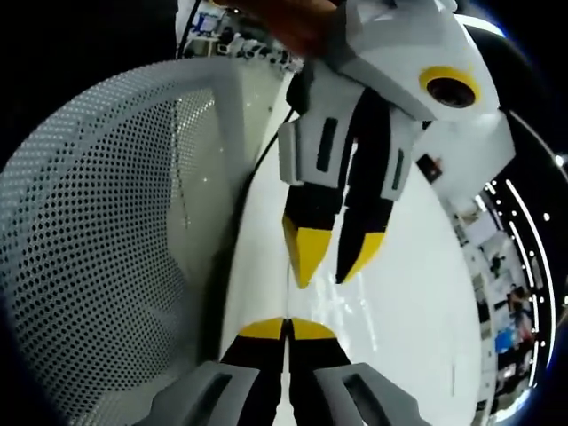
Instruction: Open the resealable bag by pulling the two sides of the seal apart until the entire bag opening is separated and visibly accessible.
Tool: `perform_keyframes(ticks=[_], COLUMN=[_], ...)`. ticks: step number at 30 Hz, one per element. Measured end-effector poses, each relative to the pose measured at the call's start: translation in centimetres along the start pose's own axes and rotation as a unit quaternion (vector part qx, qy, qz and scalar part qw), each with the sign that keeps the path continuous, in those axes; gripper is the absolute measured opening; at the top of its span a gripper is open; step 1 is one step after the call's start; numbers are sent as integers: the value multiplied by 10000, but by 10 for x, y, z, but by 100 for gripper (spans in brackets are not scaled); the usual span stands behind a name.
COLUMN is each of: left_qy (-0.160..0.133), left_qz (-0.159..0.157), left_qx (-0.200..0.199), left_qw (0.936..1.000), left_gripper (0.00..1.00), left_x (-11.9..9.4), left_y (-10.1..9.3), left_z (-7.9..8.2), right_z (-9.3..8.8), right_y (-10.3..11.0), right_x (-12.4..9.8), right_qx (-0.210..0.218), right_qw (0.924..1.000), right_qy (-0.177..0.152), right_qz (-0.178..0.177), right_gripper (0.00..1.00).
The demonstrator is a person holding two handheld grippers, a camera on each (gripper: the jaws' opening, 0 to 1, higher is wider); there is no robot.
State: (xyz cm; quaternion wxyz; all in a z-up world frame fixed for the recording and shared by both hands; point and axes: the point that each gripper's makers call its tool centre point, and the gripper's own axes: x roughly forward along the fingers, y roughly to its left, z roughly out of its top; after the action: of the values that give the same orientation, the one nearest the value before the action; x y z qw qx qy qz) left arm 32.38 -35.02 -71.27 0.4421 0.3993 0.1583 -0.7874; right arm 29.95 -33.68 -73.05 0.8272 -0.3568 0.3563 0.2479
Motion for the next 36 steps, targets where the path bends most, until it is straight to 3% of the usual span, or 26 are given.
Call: perform_keyframes(ticks=[5,19,27,36], left_qy=[303,481,313,7], left_qz=[19,-173,188,770], left_qx=[177,151,51,417], left_qw=[9994,9986,9993,9962], left_gripper=[9,0,0,0], left_x=[4,8,2,-7], left_y=[0,-8,3,22], left_z=[-9,-19,-12,9], right_z=[6,12,13,15], right_y=[-2,-5,-8,-14], right_x=[-2,-3,-6,-4], right_qx=[-150,-67,12,356], right_qw=[9999,9998,9997,9989], right_qy=[-30,-103,-109,-89], right_qz=[-61,-171,-235,-300], right_gripper=[0,0,0,2])
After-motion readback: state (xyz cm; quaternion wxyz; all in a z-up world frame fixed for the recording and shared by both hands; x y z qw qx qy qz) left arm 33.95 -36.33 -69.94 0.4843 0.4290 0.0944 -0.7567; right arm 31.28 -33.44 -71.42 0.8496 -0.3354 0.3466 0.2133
